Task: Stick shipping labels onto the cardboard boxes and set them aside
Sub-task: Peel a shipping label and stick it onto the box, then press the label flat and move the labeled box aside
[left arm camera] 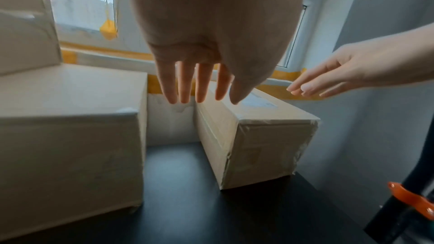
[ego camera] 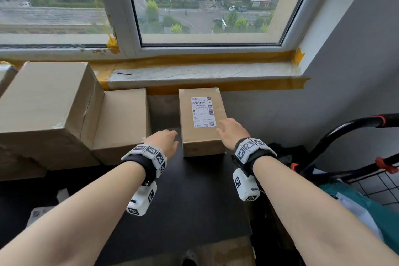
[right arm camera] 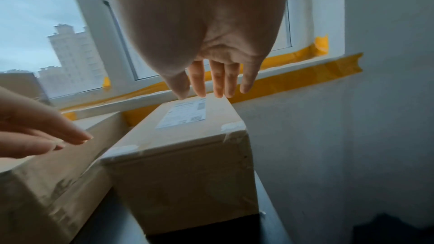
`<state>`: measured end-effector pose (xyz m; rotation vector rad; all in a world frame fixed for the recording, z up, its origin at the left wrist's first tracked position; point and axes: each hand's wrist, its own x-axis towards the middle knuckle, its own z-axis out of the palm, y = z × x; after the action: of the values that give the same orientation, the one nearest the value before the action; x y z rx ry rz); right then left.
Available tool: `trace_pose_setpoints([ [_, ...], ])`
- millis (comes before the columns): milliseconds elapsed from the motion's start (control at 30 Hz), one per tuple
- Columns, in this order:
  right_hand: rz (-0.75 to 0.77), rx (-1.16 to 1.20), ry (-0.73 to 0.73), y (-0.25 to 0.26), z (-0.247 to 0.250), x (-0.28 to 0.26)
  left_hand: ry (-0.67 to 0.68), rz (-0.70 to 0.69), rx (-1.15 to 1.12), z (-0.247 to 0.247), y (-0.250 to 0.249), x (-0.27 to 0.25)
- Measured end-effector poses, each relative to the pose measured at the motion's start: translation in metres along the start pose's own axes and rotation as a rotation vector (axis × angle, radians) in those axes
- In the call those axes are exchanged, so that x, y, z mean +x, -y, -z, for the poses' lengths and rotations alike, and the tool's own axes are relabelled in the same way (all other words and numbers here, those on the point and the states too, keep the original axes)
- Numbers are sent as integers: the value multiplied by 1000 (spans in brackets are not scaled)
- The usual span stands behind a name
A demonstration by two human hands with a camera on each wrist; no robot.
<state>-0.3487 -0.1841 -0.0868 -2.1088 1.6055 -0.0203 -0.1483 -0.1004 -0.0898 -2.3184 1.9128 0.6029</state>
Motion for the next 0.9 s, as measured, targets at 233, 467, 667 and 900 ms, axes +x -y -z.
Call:
trace_pose_setpoints([
  [233, 137, -113, 16, 52, -35, -59, -131, -62, 52, -13, 40, -63],
  [467, 260, -125, 104, 132, -100, -120, -229, -3, -43, -34, 120, -152],
  [667, 367, -138, 156, 209, -159, -160, -198, 122, -31, -62, 201, -219],
  [900, 476, -197, 271, 278, -225, -185, -120, 316, -58, -95, 283, -281],
])
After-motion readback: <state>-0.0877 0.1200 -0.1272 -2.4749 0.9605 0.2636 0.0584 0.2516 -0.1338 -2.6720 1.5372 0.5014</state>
